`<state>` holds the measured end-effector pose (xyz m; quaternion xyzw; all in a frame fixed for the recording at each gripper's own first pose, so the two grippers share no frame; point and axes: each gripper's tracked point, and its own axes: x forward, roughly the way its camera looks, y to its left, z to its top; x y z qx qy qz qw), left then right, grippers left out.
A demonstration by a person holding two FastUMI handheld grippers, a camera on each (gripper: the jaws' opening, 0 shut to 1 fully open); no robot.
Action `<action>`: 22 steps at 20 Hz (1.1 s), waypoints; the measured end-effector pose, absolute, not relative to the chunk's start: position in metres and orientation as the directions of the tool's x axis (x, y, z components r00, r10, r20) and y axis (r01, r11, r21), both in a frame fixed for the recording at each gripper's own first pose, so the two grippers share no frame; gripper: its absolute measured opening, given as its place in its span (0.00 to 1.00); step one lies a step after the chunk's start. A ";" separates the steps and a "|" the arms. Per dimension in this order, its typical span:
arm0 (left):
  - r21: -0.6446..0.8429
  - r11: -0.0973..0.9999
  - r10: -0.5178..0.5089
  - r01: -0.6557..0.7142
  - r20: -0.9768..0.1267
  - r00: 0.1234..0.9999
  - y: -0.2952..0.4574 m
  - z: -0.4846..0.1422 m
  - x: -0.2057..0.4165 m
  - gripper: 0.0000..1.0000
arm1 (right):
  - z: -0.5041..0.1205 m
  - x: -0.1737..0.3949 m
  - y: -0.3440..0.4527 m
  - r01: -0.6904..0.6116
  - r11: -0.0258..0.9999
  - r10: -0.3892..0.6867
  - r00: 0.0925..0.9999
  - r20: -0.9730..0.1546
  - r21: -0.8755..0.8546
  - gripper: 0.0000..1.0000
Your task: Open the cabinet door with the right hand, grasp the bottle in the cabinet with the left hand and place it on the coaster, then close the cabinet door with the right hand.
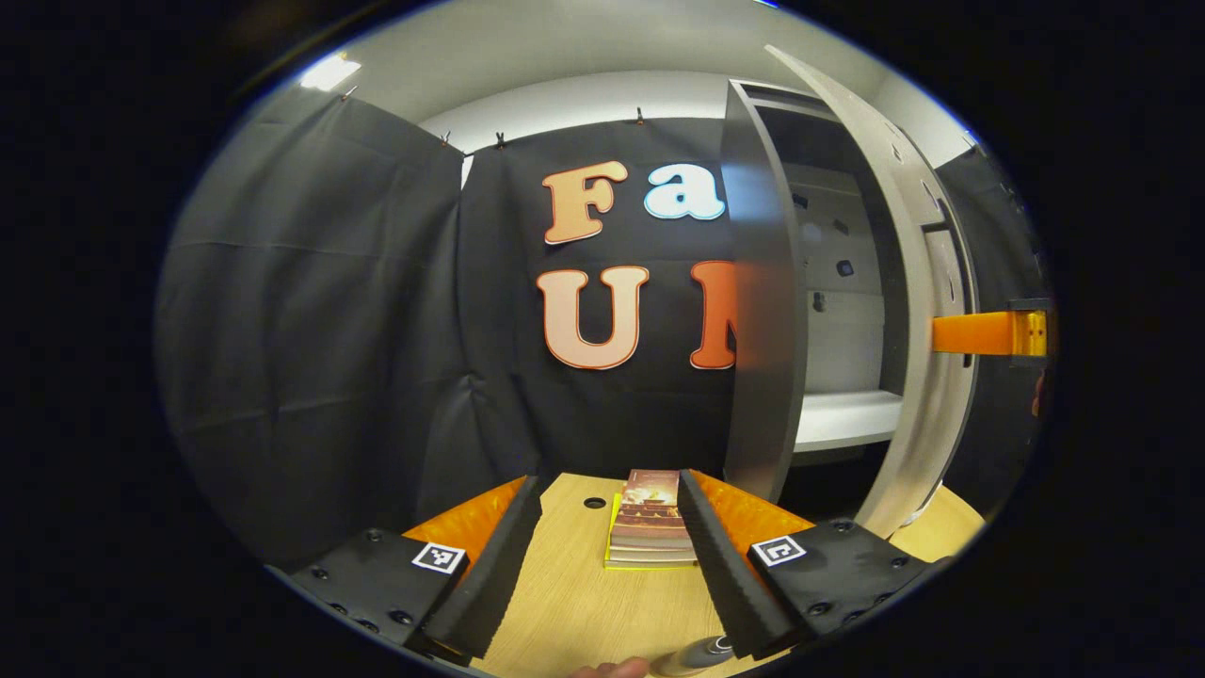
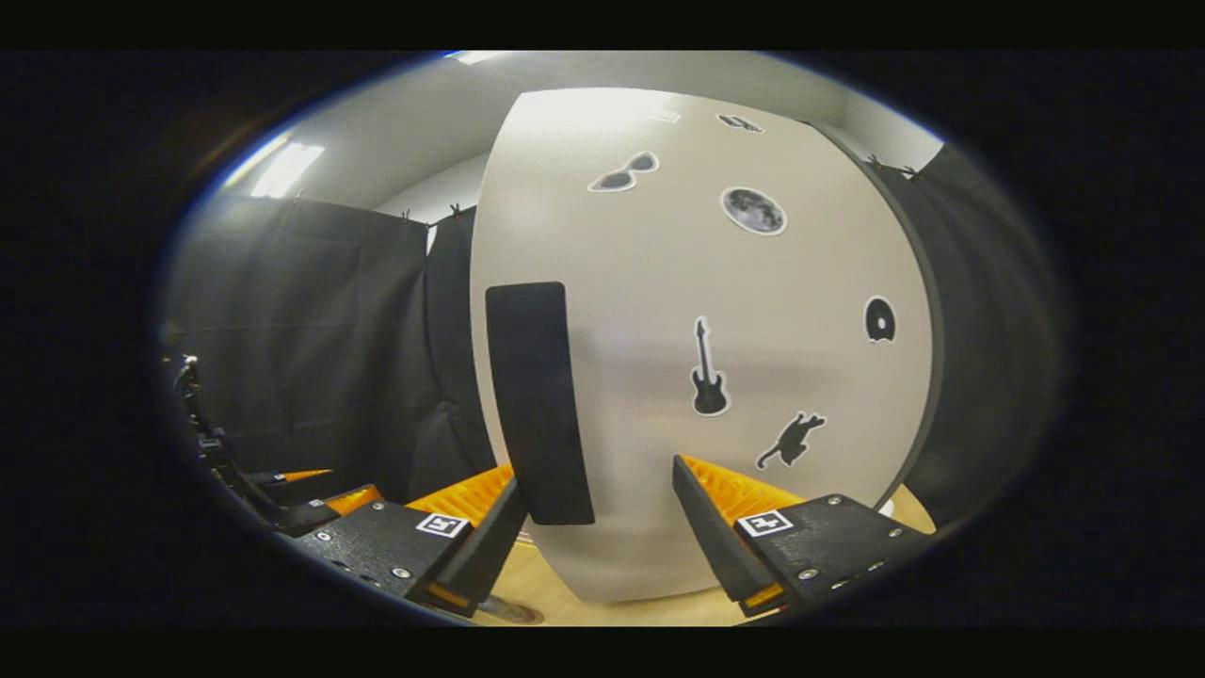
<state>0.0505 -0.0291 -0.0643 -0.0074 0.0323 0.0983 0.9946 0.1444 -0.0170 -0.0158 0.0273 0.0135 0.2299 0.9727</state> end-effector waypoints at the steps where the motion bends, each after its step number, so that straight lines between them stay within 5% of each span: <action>1: -0.011 0.981 0.194 -0.195 -0.068 0.979 -0.027 -0.066 0.054 0.95 | -0.019 0.151 -0.014 -0.432 0.900 0.434 0.901 -0.008 0.060 0.88; 10: -0.037 0.986 0.158 -0.162 -0.099 0.983 -0.026 -0.082 0.092 0.95 | -0.036 0.203 -0.015 -0.294 0.956 0.292 0.955 0.060 0.020 0.92; 22: -0.039 0.992 0.115 -0.119 -0.096 0.989 -0.046 -0.080 0.096 0.95 | -0.043 0.206 -0.014 -0.269 0.962 0.268 0.963 0.037 0.038 0.93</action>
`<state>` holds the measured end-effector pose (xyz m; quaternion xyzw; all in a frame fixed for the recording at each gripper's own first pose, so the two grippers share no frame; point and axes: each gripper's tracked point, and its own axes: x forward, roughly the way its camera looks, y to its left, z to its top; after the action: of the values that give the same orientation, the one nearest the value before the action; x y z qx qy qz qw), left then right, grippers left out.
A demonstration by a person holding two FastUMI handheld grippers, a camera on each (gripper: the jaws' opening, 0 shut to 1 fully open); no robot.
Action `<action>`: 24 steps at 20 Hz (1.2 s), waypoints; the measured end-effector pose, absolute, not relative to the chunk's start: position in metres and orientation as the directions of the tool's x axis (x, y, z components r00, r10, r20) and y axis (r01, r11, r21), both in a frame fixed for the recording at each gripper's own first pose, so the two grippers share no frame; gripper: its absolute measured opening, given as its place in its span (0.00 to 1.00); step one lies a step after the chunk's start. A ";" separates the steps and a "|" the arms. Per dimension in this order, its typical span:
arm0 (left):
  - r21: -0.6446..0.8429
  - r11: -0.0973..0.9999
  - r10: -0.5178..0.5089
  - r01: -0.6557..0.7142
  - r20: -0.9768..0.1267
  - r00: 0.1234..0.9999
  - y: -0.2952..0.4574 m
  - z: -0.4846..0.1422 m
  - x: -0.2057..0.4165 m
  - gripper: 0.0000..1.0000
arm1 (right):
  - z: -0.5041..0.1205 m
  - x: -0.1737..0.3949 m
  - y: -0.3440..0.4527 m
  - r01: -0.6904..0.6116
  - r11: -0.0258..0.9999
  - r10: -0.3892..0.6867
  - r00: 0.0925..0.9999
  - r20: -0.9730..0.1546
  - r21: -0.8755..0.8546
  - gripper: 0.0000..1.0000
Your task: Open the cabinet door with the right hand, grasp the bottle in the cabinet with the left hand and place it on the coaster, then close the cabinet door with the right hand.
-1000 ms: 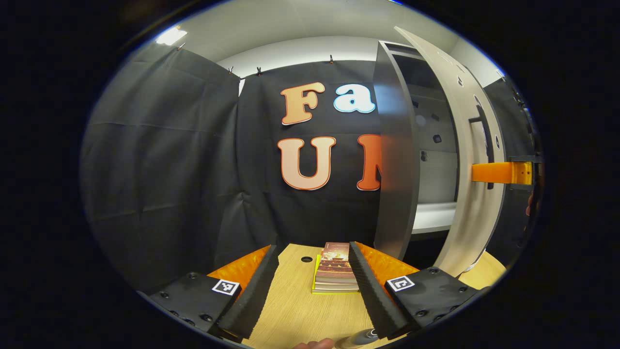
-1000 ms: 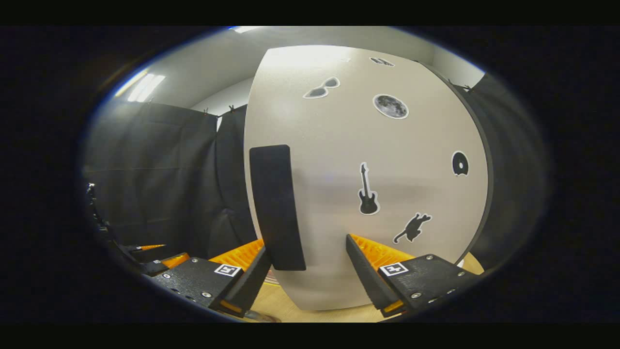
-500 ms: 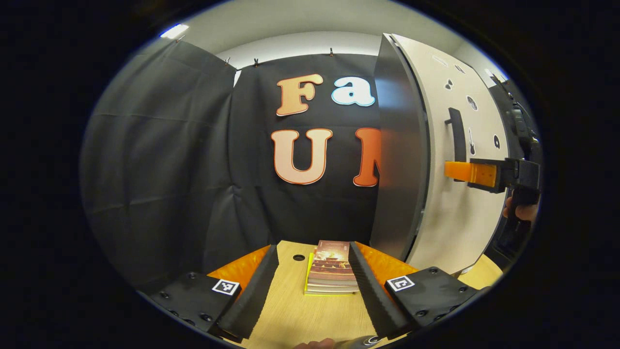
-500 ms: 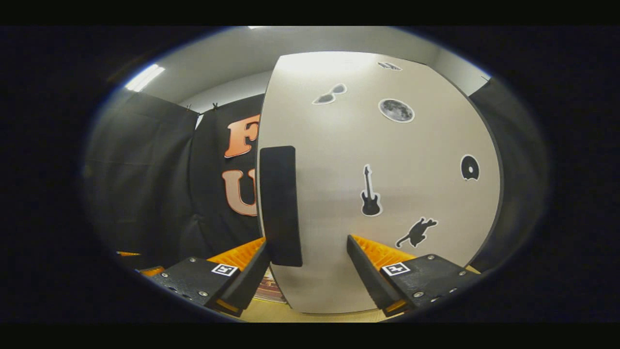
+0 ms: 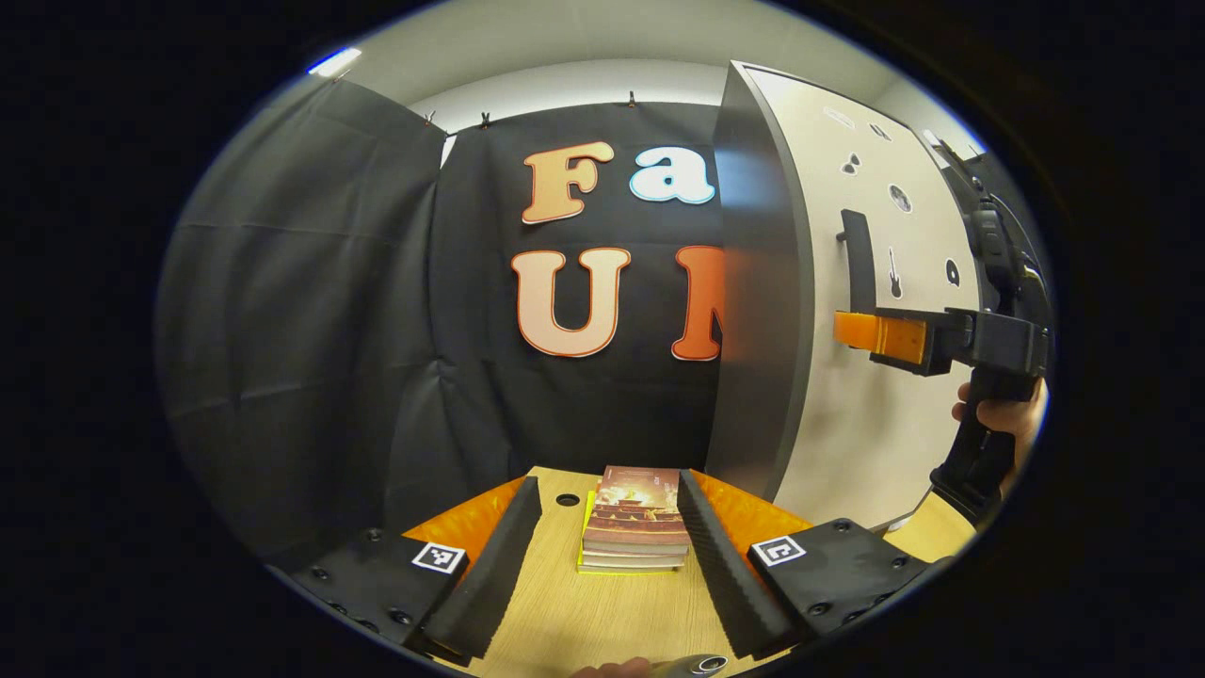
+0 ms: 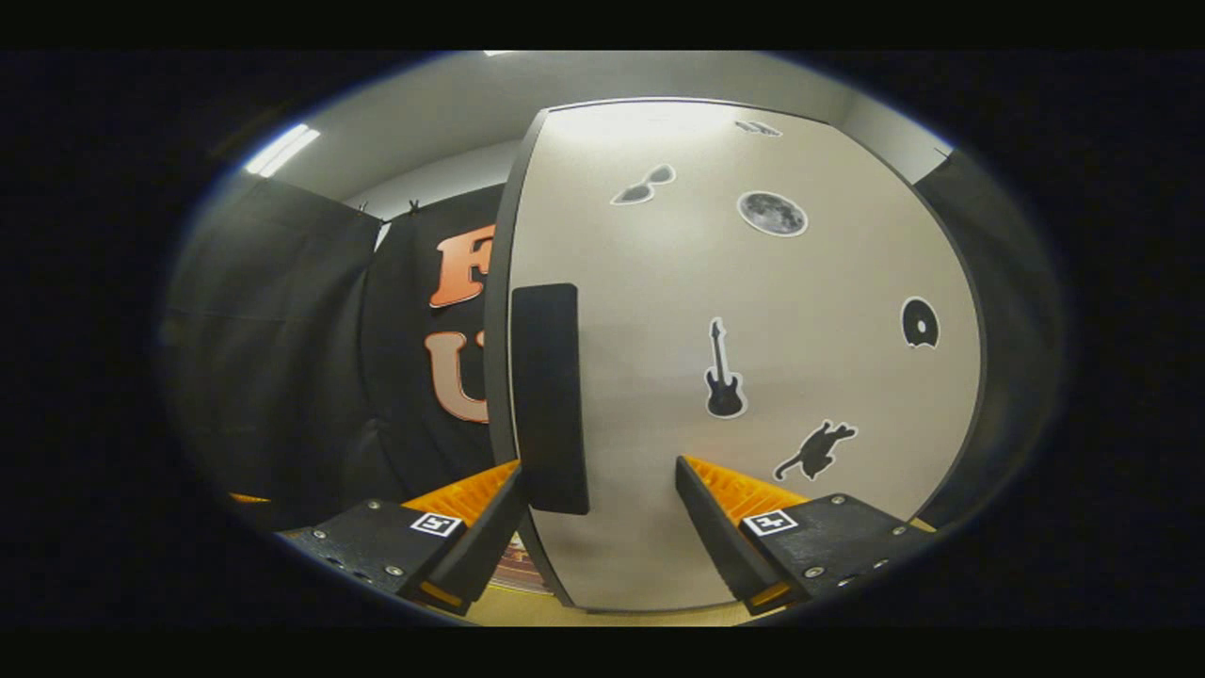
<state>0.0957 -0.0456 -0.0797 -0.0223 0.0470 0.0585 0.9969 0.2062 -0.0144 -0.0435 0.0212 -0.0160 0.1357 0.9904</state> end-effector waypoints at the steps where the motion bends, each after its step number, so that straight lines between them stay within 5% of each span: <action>1: -0.041 0.992 0.113 -0.118 -0.092 0.989 -0.047 -0.077 0.093 0.95 | -0.047 0.202 -0.015 -0.269 0.962 0.269 0.963 0.022 0.043 0.93; 8: -0.049 0.996 0.074 -0.077 -0.072 0.995 -0.077 -0.053 0.060 0.99 | -0.050 0.113 -0.053 -0.247 0.969 0.247 0.969 0.004 0.015 0.93; 13: -0.032 0.999 0.025 -0.027 -0.049 0.998 -0.114 -0.030 0.020 0.92 | -0.056 0.029 -0.106 -0.173 0.985 0.173 0.985 -0.021 -0.019 0.93; 16: -0.029 1.000 -0.009 0.008 -0.037 0.999 -0.137 -0.022 -0.005 0.98 | -0.061 -0.012 -0.136 -0.119 0.992 0.119 0.993 -0.023 -0.032 0.93; 24: 0.013 0.999 -0.041 0.041 -0.007 0.999 -0.166 -0.006 -0.049 0.98 | -0.066 -0.059 -0.178 -0.077 0.997 0.077 0.997 -0.030 0.008 0.94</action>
<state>-0.0491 -0.1659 -0.0056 0.0065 0.0036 -0.0205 0.9998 -0.0591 -0.1776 -0.0664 0.0035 0.0150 0.0386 0.9991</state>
